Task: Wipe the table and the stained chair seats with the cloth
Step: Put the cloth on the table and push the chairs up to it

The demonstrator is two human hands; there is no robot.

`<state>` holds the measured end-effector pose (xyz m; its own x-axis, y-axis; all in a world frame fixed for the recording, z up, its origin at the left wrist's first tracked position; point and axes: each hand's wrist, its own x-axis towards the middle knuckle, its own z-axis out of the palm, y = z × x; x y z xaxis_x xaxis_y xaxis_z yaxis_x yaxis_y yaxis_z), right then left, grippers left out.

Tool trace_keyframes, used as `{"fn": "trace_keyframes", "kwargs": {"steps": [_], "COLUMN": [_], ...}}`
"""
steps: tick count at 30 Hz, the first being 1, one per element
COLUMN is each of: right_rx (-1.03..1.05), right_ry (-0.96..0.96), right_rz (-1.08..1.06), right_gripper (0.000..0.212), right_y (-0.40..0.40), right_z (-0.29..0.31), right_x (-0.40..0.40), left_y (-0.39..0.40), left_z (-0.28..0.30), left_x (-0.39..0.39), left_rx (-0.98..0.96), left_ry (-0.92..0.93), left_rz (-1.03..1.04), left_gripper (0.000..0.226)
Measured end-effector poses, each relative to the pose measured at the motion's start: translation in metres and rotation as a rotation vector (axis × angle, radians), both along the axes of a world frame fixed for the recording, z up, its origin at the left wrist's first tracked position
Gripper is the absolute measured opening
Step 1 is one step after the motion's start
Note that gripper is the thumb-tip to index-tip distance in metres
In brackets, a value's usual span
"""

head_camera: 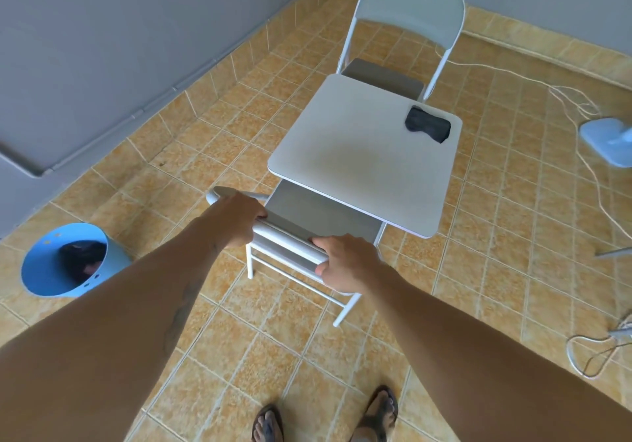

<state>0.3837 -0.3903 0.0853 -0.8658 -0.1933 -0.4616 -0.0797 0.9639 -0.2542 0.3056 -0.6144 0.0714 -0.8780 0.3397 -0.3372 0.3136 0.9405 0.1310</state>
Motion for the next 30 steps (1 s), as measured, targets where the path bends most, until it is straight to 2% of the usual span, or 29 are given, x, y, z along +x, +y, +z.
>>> {"fn": "trace_keyframes", "kwargs": {"steps": [7,11,15,18,20,23,30], "right_rx": [-0.035,-0.036,-0.087,-0.195,-0.267,-0.295,-0.369], "right_ry": [0.022,0.040,-0.001,-0.038,-0.037,-0.020,0.048], "right_rz": [-0.059,-0.078,-0.117,-0.225,-0.291,-0.340,-0.330], "right_gripper": [0.059,0.057,0.057,0.061,0.065,0.070,0.069], "right_y": [0.010,0.007,0.006,0.027,0.046,0.079,0.187], "right_z": [-0.002,-0.003,-0.003,0.001,0.008,0.020,0.070], "right_x": [0.003,0.005,0.008,0.020,0.028,0.030,-0.001], "left_y": [0.002,0.002,0.006,0.019,0.027,0.050,0.175], "left_z": [-0.002,-0.005,0.005,0.013,0.017,0.033,0.093], "left_x": [0.002,0.005,0.004,0.015,0.019,0.018,0.002], "left_rx": [0.070,0.039,0.011,0.021,0.105,0.262,0.549], "left_ry": [-0.020,0.008,-0.052,-0.091,-0.126,-0.112,-0.043], "left_rz": [0.039,0.032,0.029,0.065,0.132,0.236,0.396], "left_gripper": [0.048,0.048,0.050,0.053,0.053,0.039,0.029]}}
